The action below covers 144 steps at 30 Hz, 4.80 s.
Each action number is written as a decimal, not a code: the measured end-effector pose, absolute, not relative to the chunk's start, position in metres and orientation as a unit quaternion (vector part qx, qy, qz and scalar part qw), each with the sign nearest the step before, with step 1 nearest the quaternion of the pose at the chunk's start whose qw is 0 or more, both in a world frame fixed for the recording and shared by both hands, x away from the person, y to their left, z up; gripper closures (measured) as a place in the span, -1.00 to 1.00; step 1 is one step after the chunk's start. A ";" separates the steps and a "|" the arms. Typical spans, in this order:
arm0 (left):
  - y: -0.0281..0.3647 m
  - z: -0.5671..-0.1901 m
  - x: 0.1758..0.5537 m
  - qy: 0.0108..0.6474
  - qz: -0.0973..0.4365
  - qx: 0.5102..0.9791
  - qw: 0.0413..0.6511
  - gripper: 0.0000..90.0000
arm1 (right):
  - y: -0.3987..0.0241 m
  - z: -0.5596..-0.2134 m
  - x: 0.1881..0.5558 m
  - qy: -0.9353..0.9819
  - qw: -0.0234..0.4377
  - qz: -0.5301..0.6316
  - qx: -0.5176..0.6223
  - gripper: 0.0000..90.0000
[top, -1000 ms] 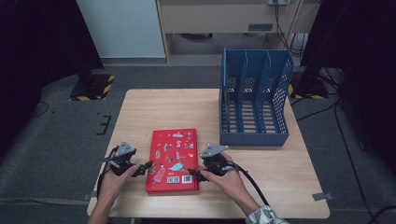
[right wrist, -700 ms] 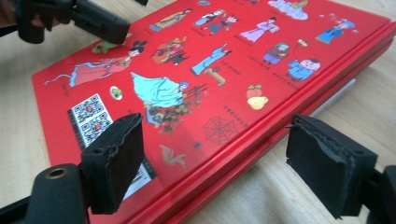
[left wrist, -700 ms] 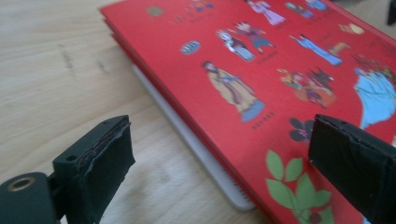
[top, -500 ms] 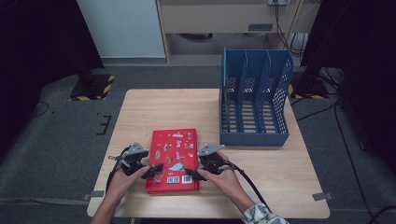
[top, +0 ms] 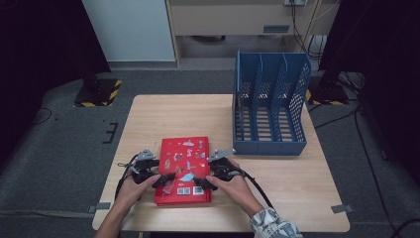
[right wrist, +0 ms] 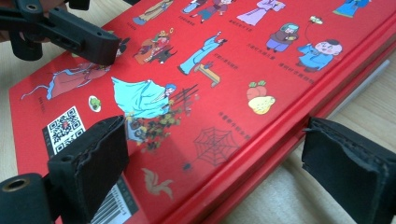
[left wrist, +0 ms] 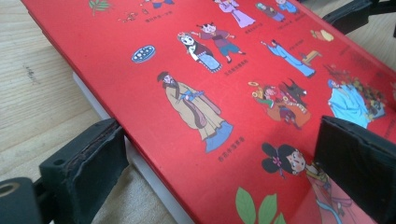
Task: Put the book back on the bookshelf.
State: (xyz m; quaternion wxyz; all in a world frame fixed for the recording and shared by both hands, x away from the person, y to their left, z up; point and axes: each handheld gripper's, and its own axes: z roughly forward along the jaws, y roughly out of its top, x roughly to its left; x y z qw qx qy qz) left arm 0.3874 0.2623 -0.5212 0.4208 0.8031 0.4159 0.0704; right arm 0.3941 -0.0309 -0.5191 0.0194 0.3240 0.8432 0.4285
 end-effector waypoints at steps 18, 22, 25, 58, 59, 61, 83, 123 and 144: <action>0.266 -0.514 0.389 0.417 0.079 0.803 0.418 -0.70 | -0.025 -0.518 0.411 0.840 0.029 0.422 0.339 -0.89; 0.266 -0.512 0.390 0.414 0.079 0.808 0.411 -0.70 | -0.026 -0.520 0.415 0.835 0.028 0.430 0.342 -0.89; 0.265 -0.512 0.391 0.415 0.077 0.810 0.406 -0.70 | -0.026 -0.521 0.418 0.833 0.022 0.431 0.345 -0.90; 0.257 -0.508 0.396 0.408 0.049 0.808 0.423 -0.30 | 0.000 -0.492 0.425 0.840 0.070 0.419 0.337 -0.62; 0.257 -0.507 0.396 0.408 0.049 0.808 0.423 -0.30 | -0.002 -0.492 0.426 0.839 0.069 0.420 0.340 -0.63; 0.256 -0.507 0.396 0.409 0.050 0.808 0.422 -0.30 | -0.007 -0.492 0.428 0.837 0.071 0.418 0.345 -0.63; 0.256 -0.508 0.395 0.408 0.052 0.807 0.424 -0.30 | -0.047 -0.514 0.419 0.832 0.020 0.401 0.383 -0.88; 0.265 -0.472 0.400 0.396 0.102 0.807 0.425 -0.14 | -0.027 -0.464 0.435 0.839 0.079 0.406 0.354 -0.53; 0.273 -0.437 0.409 0.387 0.146 0.805 0.426 0.05 | -0.024 -0.432 0.443 0.829 0.112 0.432 0.337 -0.15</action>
